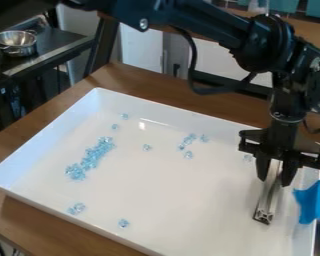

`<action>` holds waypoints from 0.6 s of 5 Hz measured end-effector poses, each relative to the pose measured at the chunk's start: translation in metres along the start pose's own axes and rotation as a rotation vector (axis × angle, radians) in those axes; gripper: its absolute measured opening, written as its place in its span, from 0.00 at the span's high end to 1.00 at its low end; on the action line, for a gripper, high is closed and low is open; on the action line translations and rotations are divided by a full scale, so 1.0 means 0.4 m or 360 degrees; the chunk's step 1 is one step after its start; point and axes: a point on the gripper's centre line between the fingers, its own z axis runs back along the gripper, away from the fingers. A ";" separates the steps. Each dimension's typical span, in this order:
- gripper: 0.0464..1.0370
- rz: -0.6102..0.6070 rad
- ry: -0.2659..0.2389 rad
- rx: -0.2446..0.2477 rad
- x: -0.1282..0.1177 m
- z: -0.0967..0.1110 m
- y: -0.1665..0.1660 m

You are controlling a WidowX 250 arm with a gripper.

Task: Sweep into pile

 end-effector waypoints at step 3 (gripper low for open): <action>0.68 0.0012 0.0013 0.0000 -0.020 0.001 0.139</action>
